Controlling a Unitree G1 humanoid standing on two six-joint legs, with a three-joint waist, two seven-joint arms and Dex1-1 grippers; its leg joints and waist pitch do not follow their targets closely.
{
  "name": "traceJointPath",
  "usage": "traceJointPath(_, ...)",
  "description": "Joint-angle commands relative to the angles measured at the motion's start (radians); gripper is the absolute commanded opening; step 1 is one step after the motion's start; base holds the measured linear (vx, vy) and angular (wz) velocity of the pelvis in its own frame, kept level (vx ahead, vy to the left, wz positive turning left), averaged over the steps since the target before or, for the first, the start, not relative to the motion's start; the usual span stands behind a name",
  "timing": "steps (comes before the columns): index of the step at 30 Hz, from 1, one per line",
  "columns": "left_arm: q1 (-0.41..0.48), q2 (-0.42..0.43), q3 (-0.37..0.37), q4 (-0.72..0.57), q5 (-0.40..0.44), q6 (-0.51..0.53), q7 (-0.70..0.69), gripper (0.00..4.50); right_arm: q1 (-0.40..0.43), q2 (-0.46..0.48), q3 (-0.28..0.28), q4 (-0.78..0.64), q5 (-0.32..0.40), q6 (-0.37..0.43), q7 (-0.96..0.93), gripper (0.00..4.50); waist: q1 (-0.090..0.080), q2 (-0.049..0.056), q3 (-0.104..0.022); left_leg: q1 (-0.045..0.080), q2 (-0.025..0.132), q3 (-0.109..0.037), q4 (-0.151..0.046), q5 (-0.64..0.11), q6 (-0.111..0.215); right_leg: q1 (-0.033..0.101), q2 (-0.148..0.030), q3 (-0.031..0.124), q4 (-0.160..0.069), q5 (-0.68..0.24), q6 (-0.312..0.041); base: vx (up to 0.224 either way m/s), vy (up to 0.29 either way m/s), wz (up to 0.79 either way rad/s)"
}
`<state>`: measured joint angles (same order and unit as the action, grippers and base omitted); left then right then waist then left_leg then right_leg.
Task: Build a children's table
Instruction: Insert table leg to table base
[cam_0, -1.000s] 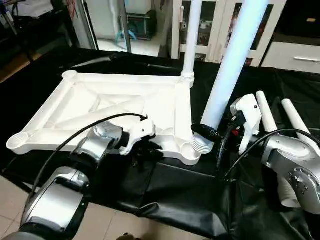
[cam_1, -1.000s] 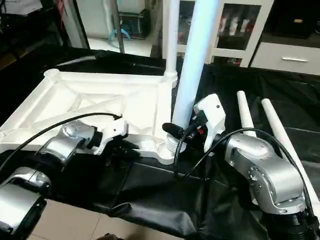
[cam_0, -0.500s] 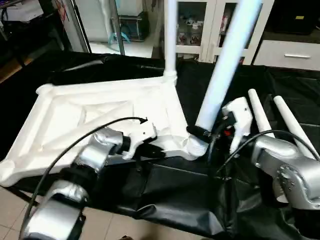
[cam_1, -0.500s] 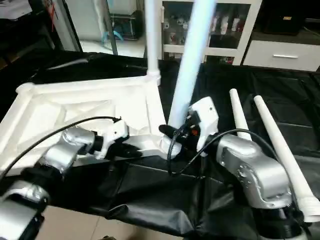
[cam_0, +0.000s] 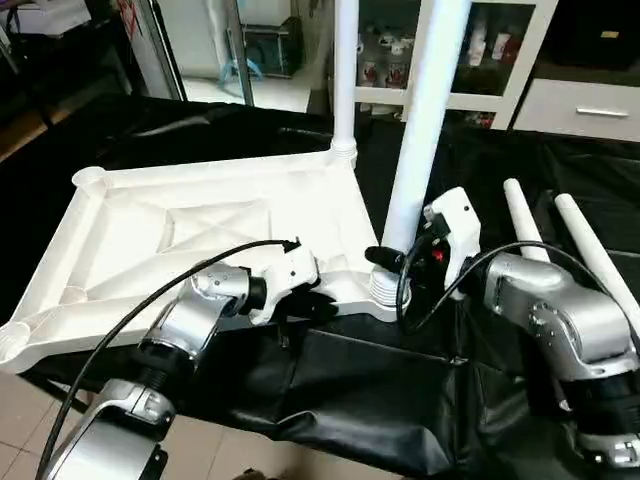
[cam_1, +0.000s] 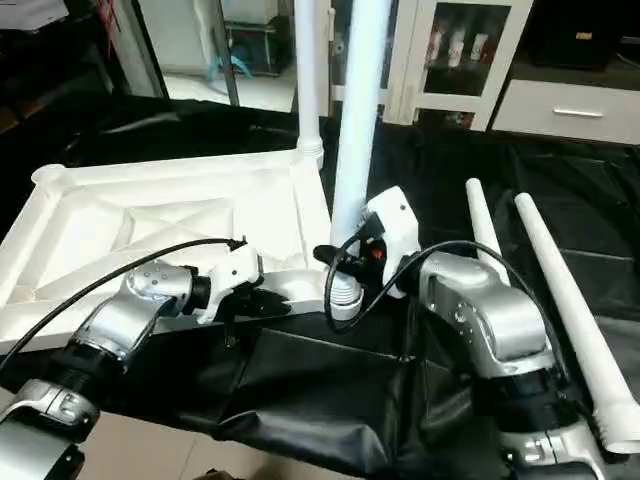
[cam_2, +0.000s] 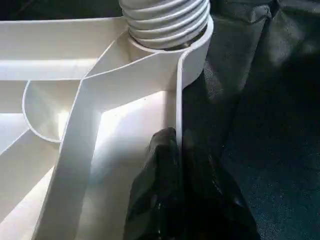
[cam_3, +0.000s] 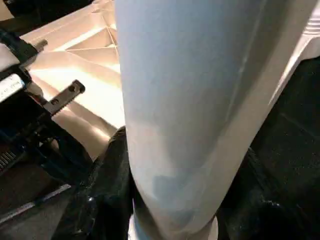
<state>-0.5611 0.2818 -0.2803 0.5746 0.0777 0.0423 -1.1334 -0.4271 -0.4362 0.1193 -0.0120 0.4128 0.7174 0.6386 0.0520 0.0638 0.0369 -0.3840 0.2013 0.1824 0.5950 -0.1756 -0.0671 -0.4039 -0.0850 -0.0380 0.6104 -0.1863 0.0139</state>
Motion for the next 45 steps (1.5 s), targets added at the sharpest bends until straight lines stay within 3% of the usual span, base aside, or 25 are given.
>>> traceJointPath(1, 0.037, -0.009, 0.016, -0.006, -0.05, 0.016, 0.0, 0.0, -0.015, 0.001, 0.002, 0.023, -0.018, -0.023, 0.018, 1.86, 0.006, -0.036, -0.061, 0.013, 0.018, -0.002, -0.064, -0.151, 0.049, 0.045, -0.047, 0.029, -0.069, -0.163, -0.211, 0.0, 0.0, 0.0)
traceJointPath(19, 0.045, -0.017, 0.038, -0.017, -0.072, 0.042, 0.014, 0.0, 0.031, 0.016, -0.024, 0.083, -0.022, -0.068, 0.017, 1.86, 0.002, -0.04, -0.061, 0.014, 0.017, -0.001, -0.064, -0.154, 0.054, 0.046, -0.046, 0.029, -0.069, -0.16, -0.213, 0.0, 0.0, 0.0)
traceJointPath(20, 0.044, -0.018, 0.041, -0.019, -0.075, 0.046, 0.017, 0.0, 0.041, 0.022, -0.035, 0.092, -0.023, -0.079, 0.009, 1.86, 0.002, -0.04, -0.061, 0.015, 0.018, -0.001, -0.065, -0.152, 0.055, 0.045, -0.046, 0.028, -0.068, -0.16, -0.214, 0.0, 0.0, 0.0)
traceJointPath(21, 0.042, -0.02, 0.045, -0.019, -0.077, 0.052, 0.022, 0.0, 0.093, 0.041, -0.068, 0.097, -0.022, -0.12, -0.019, 1.86, 0.004, -0.025, -0.061, 0.016, 0.018, -0.003, -0.065, -0.155, 0.051, 0.044, -0.047, 0.029, -0.068, -0.161, -0.215, 0.0, 0.0, 0.0)
traceJointPath(22, 0.039, -0.021, 0.048, -0.017, -0.079, 0.057, 0.026, 0.0, 0.135, 0.057, -0.094, 0.097, -0.021, -0.151, -0.04, 1.86, 0.005, -0.03, -0.061, 0.017, 0.019, 0.001, -0.063, -0.167, 0.049, 0.039, -0.048, 0.031, -0.073, -0.157, -0.214, 0.0, 0.0, 0.0)
traceJointPath(24, 0.034, -0.023, 0.052, -0.012, -0.08, 0.06, 0.03, 0.0, 0.191, 0.076, -0.12, 0.09, -0.017, -0.19, -0.062, 1.86, 0.007, -0.033, -0.063, 0.015, 0.02, -0.001, -0.065, -0.168, 0.048, 0.042, -0.048, 0.031, -0.072, -0.146, -0.212, 0.0, 0.0, 0.0)
traceJointPath(26, 0.032, -0.024, 0.054, -0.01, -0.079, 0.061, 0.031, 0.0, 0.208, 0.083, -0.126, 0.083, -0.012, -0.198, -0.066, 1.85, 0.005, -0.036, -0.06, 0.017, 0.018, -0.003, -0.071, -0.205, 0.044, 0.042, -0.043, 0.026, -0.075, -0.179, -0.206, 0.0, 0.0, 0.0)
traceJointPath(27, 0.03, -0.025, 0.055, -0.009, -0.079, 0.063, 0.031, 0.0, 0.227, 0.092, -0.135, 0.076, -0.004, -0.205, -0.072, 1.85, 0.003, -0.03, -0.057, 0.017, 0.016, -0.005, -0.074, -0.234, 0.04, 0.041, -0.045, 0.026, -0.079, -0.227, -0.199, 0.0, 0.0, 0.0)
traceJointPath(29, 0.027, -0.026, 0.056, -0.007, -0.08, 0.064, 0.031, 0.0, 0.247, 0.099, -0.141, 0.066, 0.003, -0.21, -0.076, 1.85, 0.001, -0.033, -0.056, 0.02, 0.017, -0.005, -0.076, -0.271, 0.034, 0.037, -0.048, 0.027, -0.088, -0.29, -0.181, 0.0, 0.0, 0.0)
traceJointPath(32, 0.024, -0.026, 0.055, -0.003, -0.077, 0.063, 0.031, 0.0, 0.262, 0.099, -0.134, 0.058, -0.011, -0.219, -0.077, 1.85, 0.001, -0.033, -0.058, 0.017, 0.017, -0.008, -0.079, -0.268, 0.029, 0.038, -0.048, 0.027, -0.087, -0.291, -0.164, 0.0, 0.0, 0.0)
traceJointPath(33, 0.022, -0.026, 0.055, -0.001, -0.076, 0.062, 0.031, 0.0, 0.268, 0.089, -0.116, 0.052, -0.035, -0.233, -0.074, 1.85, 0.002, -0.026, -0.059, 0.017, 0.017, -0.009, -0.079, -0.263, 0.029, 0.038, -0.048, 0.028, -0.086, -0.28, -0.166, 0.0, 0.0, 0.0)
traceJointPath(34, 0.02, -0.024, 0.054, 0.001, -0.072, 0.06, 0.036, 0.0, 0.281, 0.068, -0.081, 0.043, -0.082, -0.271, -0.063, 1.85, 0.001, -0.03, -0.059, 0.016, 0.017, -0.008, -0.078, -0.258, 0.029, 0.038, -0.047, 0.027, -0.086, -0.259, -0.167, 0.0, 0.0, 0.0)
traceJointPath(36, 0.018, -0.022, 0.052, 0.004, -0.069, 0.058, 0.041, 0.0, 0.288, 0.052, -0.055, 0.035, -0.11, -0.291, -0.053, 1.85, 0.002, -0.031, -0.058, 0.015, 0.017, -0.007, -0.078, -0.254, 0.031, 0.038, -0.047, 0.027, -0.085, -0.249, -0.168, 0.0, 0.0, 0.0)
traceJointPath(41, 0.013, -0.02, 0.05, 0.016, -0.06, 0.051, 0.051, 0.0, 0.295, 0.004, 0.026, 0.019, -0.17, -0.3, -0.014, 1.85, 0.0, -0.035, -0.053, 0.016, 0.017, -0.009, -0.082, -0.301, 0.027, 0.036, -0.048, 0.028, -0.093, -0.34, -0.143, 0.0, 0.0, 0.0)
traceJointPath(45, 0.015, -0.02, 0.051, 0.014, -0.059, 0.052, 0.054, 0.0, 0.286, -0.01, 0.055, 0.014, -0.178, -0.279, 0.002, 1.85, -0.004, -0.04, -0.052, 0.018, 0.017, -0.012, -0.085, -0.338, 0.02, 0.032, -0.049, 0.029, -0.098, -0.383, -0.131, 0.0, 0.0, 0.0)
